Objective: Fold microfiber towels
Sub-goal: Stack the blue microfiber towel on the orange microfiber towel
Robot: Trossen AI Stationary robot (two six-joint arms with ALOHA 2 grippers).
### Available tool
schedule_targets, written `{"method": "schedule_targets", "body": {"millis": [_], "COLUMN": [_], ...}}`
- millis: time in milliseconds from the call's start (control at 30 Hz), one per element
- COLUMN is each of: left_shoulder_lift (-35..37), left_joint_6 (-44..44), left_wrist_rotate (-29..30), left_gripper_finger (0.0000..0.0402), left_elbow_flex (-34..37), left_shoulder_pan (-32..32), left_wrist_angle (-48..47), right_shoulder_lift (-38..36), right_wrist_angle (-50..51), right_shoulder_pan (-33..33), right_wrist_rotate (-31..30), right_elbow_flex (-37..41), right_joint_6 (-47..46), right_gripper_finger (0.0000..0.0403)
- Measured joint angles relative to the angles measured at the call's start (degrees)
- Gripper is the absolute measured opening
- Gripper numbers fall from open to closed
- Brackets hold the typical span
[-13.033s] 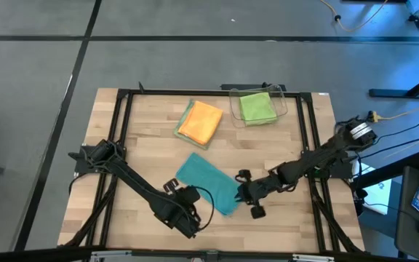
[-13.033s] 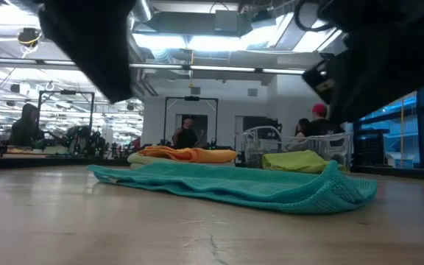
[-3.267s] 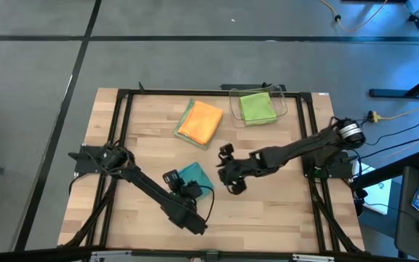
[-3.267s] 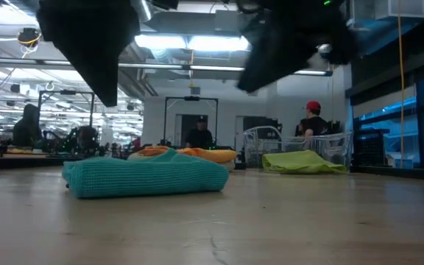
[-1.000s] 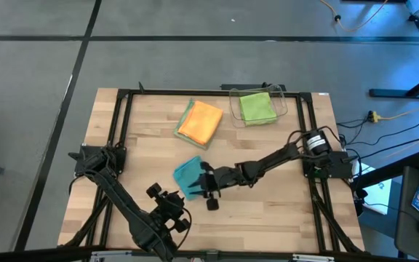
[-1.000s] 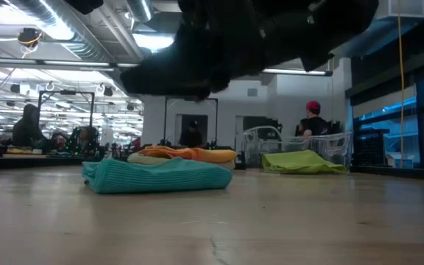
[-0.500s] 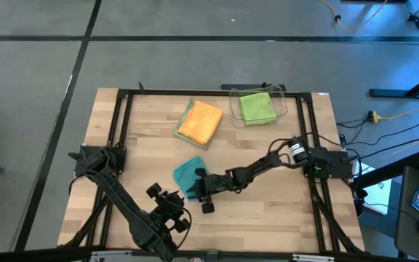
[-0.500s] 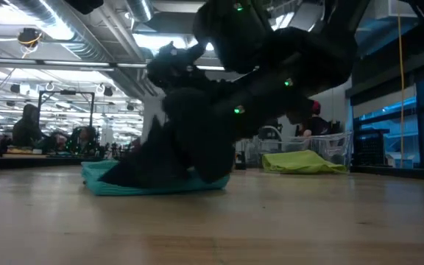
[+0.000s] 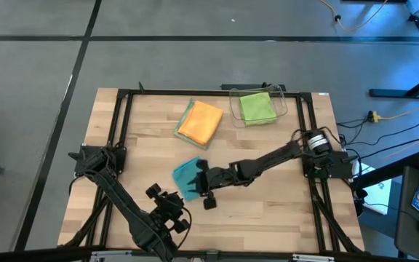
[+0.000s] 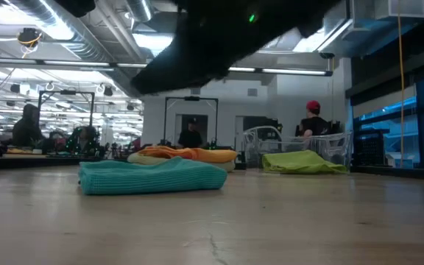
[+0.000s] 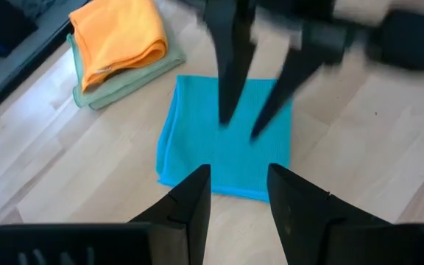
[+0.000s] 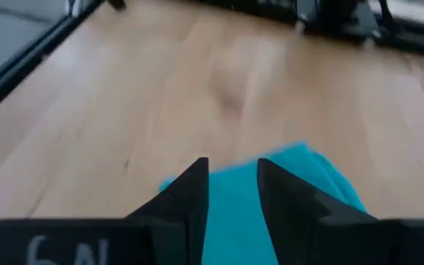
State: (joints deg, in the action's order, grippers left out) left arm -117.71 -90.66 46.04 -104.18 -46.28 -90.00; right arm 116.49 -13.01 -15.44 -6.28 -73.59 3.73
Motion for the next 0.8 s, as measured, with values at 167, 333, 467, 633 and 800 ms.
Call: {"method": "schedule_targets", "body": {"millis": [167,333,467,633,800], "left_shoulder_lift": [0.0,0.0,-0.3,1.9,10.7], "left_joint_6": [7.2,19.5,20.5,23.0,19.4], "left_wrist_rotate": [-0.3,-5.1,-5.1,-0.7,5.6], "left_gripper_finger": [0.0127,0.0127,0.0127,0.0127,0.0127], "left_elbow_flex": [0.0,0.0,0.0,0.8,7.8], "left_shoulder_pan": [0.0,0.0,-0.2,-0.1,-2.6], "left_wrist_angle": [0.4,0.4,2.5,0.3,0.2], "right_shoulder_lift": [-10.9,-19.5,-23.6,-26.1,-25.9], "right_wrist_angle": [22.8,38.3,45.1,50.7,53.0], "right_shoulder_pan": [0.1,-0.4,-1.9,-4.2,-6.4], "right_wrist_rotate": [-0.1,-0.2,-0.2,-0.2,-0.2], "right_elbow_flex": [-0.1,0.0,0.0,0.0,0.0], "right_joint_6": [-2.3,-8.1,-8.1,-8.4,-9.3], "right_gripper_finger": [0.0120,0.0120,0.0120,0.0120,0.0120]}}
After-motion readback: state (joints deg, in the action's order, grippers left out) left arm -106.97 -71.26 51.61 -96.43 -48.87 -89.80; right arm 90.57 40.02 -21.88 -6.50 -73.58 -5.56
